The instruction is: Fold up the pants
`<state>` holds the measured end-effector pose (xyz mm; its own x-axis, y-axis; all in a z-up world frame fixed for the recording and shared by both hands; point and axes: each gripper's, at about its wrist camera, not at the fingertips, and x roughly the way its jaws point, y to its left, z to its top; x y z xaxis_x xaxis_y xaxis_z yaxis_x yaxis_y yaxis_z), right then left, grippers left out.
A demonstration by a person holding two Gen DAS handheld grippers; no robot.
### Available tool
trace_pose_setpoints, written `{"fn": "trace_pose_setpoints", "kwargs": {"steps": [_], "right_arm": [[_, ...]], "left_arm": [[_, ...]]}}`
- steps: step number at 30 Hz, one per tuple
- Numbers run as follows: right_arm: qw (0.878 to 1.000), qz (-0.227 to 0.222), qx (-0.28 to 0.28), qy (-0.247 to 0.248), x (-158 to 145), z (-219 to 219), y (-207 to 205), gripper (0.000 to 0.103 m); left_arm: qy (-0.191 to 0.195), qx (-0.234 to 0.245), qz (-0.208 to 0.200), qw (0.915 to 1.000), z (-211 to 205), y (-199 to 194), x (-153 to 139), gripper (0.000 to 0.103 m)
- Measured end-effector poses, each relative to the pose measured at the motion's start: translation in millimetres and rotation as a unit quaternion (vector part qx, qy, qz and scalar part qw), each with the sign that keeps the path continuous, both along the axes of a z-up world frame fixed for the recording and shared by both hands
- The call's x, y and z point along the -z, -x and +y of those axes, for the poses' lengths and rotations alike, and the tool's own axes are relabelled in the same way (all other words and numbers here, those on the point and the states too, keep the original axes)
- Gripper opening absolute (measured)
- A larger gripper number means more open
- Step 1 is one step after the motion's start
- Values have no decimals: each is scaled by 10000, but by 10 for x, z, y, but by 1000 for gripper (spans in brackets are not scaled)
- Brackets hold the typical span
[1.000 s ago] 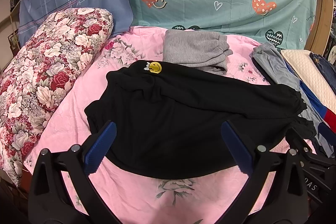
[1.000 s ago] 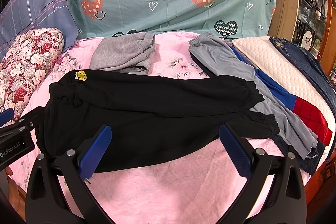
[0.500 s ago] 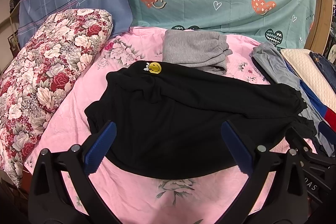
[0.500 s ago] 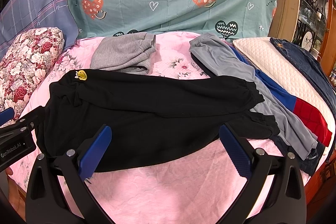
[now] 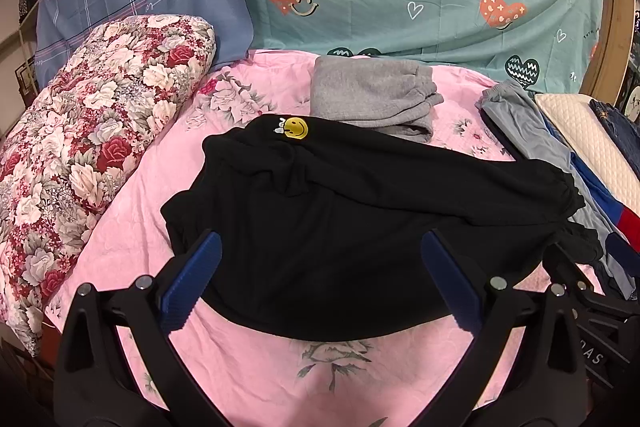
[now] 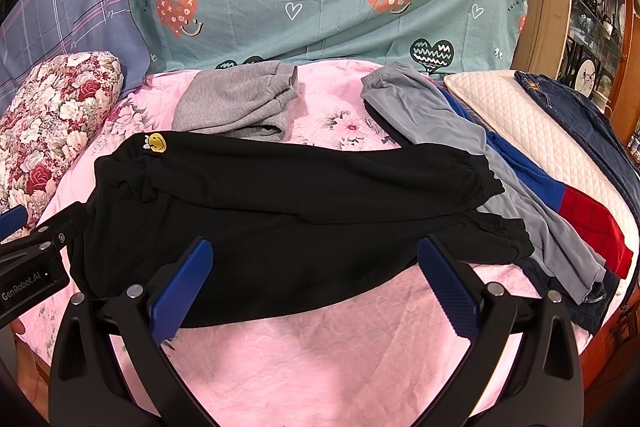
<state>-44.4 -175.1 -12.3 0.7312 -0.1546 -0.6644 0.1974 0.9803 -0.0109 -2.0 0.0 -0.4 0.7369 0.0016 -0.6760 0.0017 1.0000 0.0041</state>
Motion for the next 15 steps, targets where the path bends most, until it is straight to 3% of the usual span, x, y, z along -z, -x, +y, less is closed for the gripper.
{"fn": "trace_pose_setpoints", "kwargs": {"steps": [15], "right_arm": [[10000, 3, 1, 3, 3, 20, 4, 102]], "left_arm": [[6, -7, 1, 10000, 12, 7, 18, 101]]}}
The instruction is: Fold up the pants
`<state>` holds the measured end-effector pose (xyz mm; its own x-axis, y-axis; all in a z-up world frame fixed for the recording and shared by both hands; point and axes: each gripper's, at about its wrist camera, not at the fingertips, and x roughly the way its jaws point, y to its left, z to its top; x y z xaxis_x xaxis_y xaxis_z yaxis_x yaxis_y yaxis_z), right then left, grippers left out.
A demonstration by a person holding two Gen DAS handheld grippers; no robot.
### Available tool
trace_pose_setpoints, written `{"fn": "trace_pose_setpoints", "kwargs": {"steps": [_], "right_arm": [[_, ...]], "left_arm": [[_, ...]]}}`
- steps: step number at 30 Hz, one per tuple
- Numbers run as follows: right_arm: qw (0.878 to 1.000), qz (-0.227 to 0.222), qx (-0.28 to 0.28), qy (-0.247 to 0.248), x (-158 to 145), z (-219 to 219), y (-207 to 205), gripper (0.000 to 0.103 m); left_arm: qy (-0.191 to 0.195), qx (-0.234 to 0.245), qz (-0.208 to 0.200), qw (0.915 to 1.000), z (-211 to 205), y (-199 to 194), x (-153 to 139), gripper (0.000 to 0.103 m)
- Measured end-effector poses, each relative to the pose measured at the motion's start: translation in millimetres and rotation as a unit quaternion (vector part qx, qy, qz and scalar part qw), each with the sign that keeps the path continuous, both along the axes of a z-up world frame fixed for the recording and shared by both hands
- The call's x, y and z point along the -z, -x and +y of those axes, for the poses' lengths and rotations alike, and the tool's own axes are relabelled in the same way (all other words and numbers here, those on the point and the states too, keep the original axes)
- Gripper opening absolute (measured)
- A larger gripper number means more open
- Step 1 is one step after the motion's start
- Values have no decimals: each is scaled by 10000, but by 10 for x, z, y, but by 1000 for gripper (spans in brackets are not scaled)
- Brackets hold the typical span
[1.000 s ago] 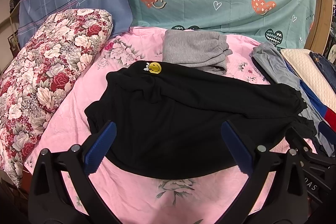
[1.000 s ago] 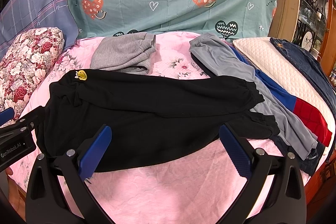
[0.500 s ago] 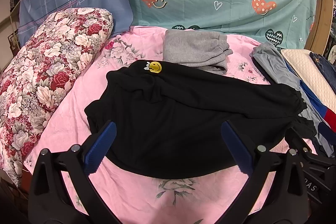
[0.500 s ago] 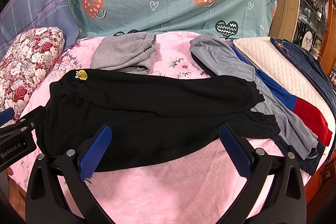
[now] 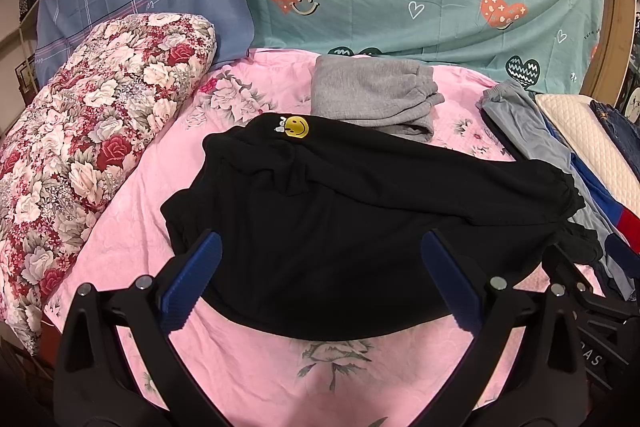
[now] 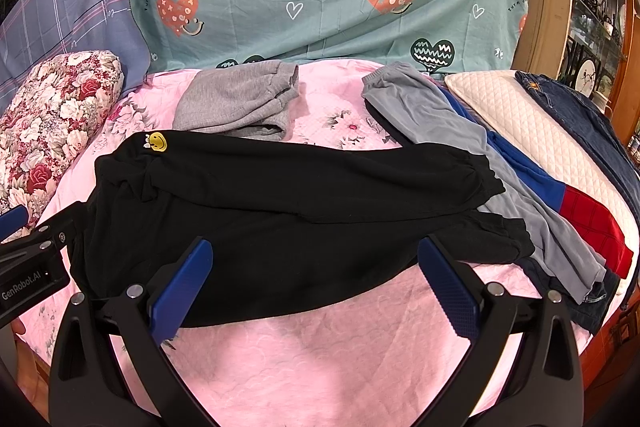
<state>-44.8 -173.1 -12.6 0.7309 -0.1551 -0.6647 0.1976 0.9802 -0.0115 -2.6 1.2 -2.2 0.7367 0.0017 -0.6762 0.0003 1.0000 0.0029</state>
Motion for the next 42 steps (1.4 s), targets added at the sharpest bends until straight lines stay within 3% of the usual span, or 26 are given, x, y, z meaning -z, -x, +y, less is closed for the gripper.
{"fn": "trace_pose_setpoints", "kwargs": {"steps": [20, 25, 29, 34, 36, 37, 38, 42], "right_arm": [[10000, 5, 1, 1, -4, -4, 1, 102], [10000, 54, -24, -25, 95, 49, 2, 102], [9996, 234, 59, -122, 237, -53, -19, 102], [9982, 438, 151, -376, 366, -173, -62, 102], [9984, 406, 109, -379, 357, -172, -48, 102], [9987, 360, 83, -347, 344, -160, -27, 102], [9989, 327, 75, -313, 337, -155, -13, 102], [9986, 354, 168, -353, 360, -234, -6, 102]], "left_arm": [[-11, -14, 61, 10000, 31, -1, 33, 101], [320, -178, 999, 9943, 252, -208, 413, 101], [973, -215, 1611, 9819, 690, -344, 800, 101], [2076, -625, 1801, 9595, 1667, -789, 1008, 101], [2747, -663, 1941, 9394, 2046, -994, 1157, 101], [3176, -631, 2041, 9238, 2210, -1076, 1248, 101], [3389, -656, 2121, 9143, 2302, -1130, 1297, 101], [3504, -730, 2303, 9049, 2437, -1253, 1411, 101]]}}
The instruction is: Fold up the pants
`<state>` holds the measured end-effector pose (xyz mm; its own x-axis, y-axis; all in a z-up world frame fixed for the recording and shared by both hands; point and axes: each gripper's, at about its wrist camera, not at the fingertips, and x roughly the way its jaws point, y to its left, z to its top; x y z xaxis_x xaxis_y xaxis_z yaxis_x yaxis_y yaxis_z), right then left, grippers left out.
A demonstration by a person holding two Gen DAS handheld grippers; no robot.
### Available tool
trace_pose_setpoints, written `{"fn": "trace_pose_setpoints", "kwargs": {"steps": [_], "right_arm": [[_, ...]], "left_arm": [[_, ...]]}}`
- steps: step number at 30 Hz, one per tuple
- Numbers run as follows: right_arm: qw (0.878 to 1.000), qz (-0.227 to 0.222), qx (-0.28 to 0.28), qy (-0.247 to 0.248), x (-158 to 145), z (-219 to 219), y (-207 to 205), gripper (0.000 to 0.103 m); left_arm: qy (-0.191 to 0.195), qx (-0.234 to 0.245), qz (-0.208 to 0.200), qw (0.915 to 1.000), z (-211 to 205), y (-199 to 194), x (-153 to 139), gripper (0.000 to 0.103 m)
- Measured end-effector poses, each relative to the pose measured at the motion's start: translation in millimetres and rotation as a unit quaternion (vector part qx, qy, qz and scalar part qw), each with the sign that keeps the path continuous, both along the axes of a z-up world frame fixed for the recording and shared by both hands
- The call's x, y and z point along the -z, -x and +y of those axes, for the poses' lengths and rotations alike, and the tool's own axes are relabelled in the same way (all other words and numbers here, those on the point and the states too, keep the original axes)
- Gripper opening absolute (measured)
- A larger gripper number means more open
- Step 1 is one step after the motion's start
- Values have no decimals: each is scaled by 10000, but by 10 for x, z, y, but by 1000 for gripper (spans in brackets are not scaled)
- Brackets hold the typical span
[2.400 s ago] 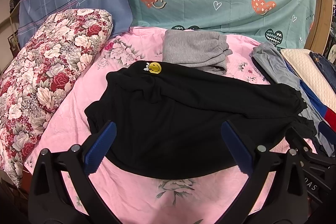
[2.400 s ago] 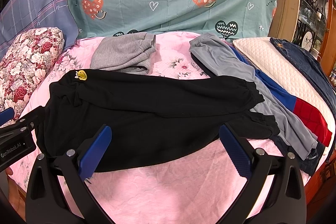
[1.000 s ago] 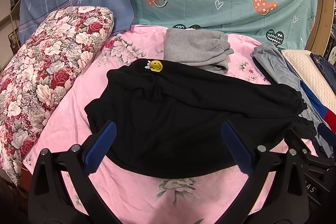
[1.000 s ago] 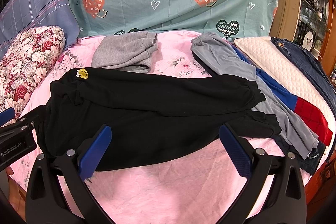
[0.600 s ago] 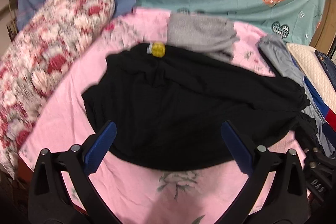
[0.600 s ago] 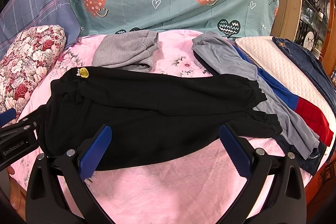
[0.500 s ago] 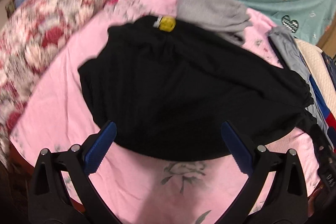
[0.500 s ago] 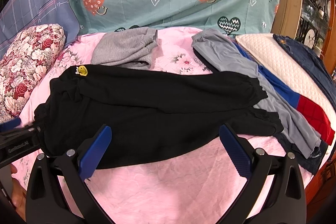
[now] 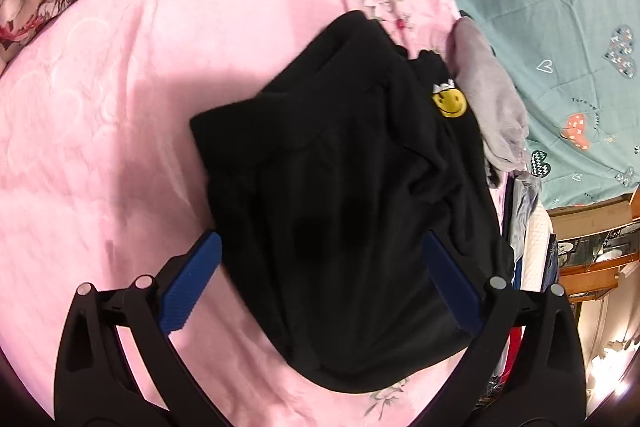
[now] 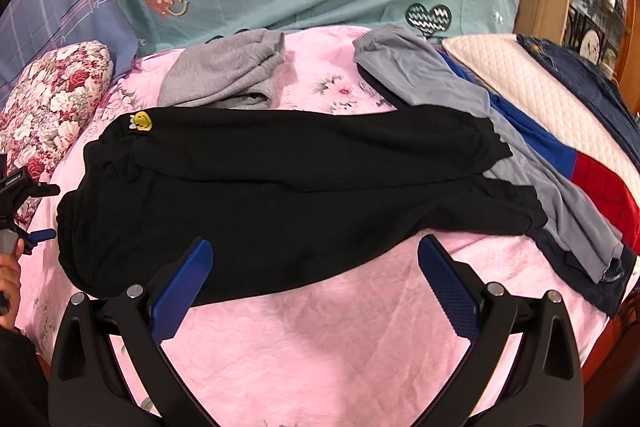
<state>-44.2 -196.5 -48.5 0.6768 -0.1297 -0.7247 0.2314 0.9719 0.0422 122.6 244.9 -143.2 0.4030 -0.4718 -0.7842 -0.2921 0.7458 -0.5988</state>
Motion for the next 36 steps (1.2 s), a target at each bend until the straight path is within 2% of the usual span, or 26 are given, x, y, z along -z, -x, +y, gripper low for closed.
{"fn": "trace_pose_setpoints", "kwargs": {"steps": [5, 7, 10, 11, 12, 13, 14, 15, 18, 21, 23, 26, 28, 32, 34, 36], "right_arm": [[9998, 10, 186, -111, -5, -127, -18, 102], [9998, -3, 176, -107, -7, -124, -27, 102], [9999, 80, 79, -105, 21, -81, -61, 102], [9999, 103, 47, -96, 27, -66, -65, 102], [9999, 109, 31, -78, 26, -53, -64, 102], [9999, 91, 38, -49, 15, -49, -56, 102], [10000, 66, 66, -36, 4, -52, -48, 102], [9999, 42, 100, -41, -3, -63, -41, 102], [9998, 19, 194, -108, -4, -105, -36, 102], [9997, 50, 209, -111, 8, -120, -43, 102], [9997, 59, 224, -27, 4, -134, -32, 102], [9993, 33, 348, 123, -17, -248, 28, 102], [9984, 56, 483, 289, -39, -399, 75, 102], [9896, 284, 1155, 815, -75, -918, 118, 102], [9885, 592, 1257, 599, -36, -1218, 59, 102], [9884, 834, 1267, -79, 46, -1533, -4, 102]], "left_arm": [[-38, 47, 106, 9999, 20, -79, 50, 101], [52, 45, 138, 9999, 46, -177, 105, 99], [-27, 92, 50, 9999, 80, -322, 140, 98], [-74, 78, 15, 9999, 83, -364, 133, 93], [-234, 52, -1, 9997, 79, -395, 121, 87], [-474, 13, 28, 9989, 71, -409, 107, 58], [-861, -123, 152, 9961, 72, -406, 98, 22], [-872, -126, 226, 9959, 84, -407, 122, 22], [-693, -274, 10, 9972, 153, -333, 134, 19], [-1014, -513, -225, 9933, 149, -137, 80, 17], [-1087, -793, -523, 9895, 207, 154, -32, 14], [-881, -1320, -805, 9840, 387, 692, -143, 13], [-876, -1316, -857, 9837, 414, 902, -157, 13], [-1167, -1187, -766, 9831, 377, 896, -66, 13], [-1183, -1191, -746, 9830, 389, 859, -21, 13], [-1171, -1170, -696, 9837, 401, 821, 22, 13]]}}
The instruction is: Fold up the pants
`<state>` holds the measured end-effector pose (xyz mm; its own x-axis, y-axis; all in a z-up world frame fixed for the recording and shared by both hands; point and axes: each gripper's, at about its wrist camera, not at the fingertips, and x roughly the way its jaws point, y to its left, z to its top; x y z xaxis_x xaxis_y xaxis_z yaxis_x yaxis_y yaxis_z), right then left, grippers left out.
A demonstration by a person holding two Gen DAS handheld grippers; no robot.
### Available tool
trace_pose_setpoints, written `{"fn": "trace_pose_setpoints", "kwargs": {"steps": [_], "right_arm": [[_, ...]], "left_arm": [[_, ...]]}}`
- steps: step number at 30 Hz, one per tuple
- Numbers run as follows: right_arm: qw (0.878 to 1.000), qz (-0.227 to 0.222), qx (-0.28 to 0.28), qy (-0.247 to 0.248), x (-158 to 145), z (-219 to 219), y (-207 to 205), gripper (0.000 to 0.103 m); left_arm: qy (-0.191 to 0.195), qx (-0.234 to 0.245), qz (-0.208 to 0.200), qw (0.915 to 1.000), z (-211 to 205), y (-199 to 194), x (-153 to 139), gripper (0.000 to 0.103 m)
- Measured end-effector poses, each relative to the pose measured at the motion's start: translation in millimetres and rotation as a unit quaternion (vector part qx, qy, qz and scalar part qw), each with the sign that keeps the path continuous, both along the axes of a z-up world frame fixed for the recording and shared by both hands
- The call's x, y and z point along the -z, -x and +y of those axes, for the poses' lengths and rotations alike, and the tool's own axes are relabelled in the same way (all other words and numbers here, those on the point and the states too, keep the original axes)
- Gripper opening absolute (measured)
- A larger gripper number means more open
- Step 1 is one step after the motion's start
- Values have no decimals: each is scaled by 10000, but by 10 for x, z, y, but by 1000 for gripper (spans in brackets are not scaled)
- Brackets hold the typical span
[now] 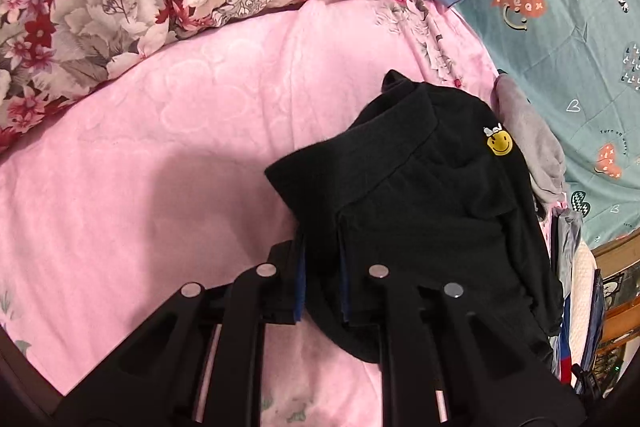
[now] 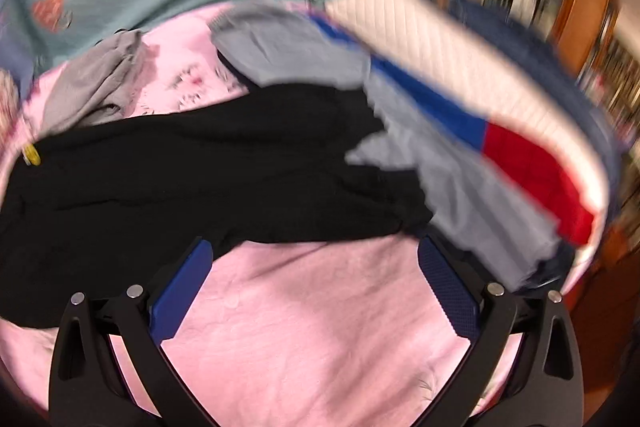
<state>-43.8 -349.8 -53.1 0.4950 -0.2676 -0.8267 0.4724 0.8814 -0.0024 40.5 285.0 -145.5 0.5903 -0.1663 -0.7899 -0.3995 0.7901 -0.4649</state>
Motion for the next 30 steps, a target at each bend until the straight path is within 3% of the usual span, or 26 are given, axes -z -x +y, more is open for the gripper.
{"fn": "trace_pose_setpoints", "kwargs": {"steps": [3, 7, 9, 12, 13, 14, 15, 16, 17, 20, 24, 28, 30], "right_arm": [[9925, 193, 343, -1154, 230, -494, -89, 102], [9639, 314, 775, -2530, 543, -802, -148, 102], [9531, 260, 930, -2867, 612, -834, -118, 102], [9464, 273, 1178, -2996, 743, -870, -116, 100], [9418, 228, 1264, -3108, 819, -900, -142, 96], [9382, 167, 1325, -3194, 892, -954, -170, 80], [9344, 125, 1367, -3288, 970, -991, -216, 56], [9332, 30, 1447, -3289, 1031, -1019, -269, 44], [9378, -105, 1551, -3104, 1033, -1053, -303, 7], [9378, -436, 1673, -3010, 1007, -1071, -330, 6], [9469, -674, 1557, -2730, 659, -1017, -162, 6], [9529, -648, 1275, -2676, 373, -981, 112, 6], [9548, -556, 1196, -2665, 377, -961, 271, 6]], "left_arm": [[126, 21, 54, 9999, 45, -2, 67, 13], [179, 44, 67, 9998, 65, -13, 91, 13], [127, 42, 91, 9999, 50, -26, 96, 13], [54, 28, 146, 9999, 24, -63, 116, 13], [31, 19, 152, 9999, 18, -78, 115, 13], [9, -6, 167, 9999, 12, -93, 114, 13], [5, -33, 172, 9998, 11, -104, 116, 13], [15, -87, 164, 9998, 18, -112, 117, 13], [53, -171, 172, 9997, 32, -111, 120, 13], [85, -363, 161, 9992, 64, -49, 69, 12], [106, -417, 22, 9991, 88, 94, -83, 12], [68, -521, -86, 9986, 166, 352, -257, 12], [14, -648, -33, 9979, 286, 497, -281, 12]]}}
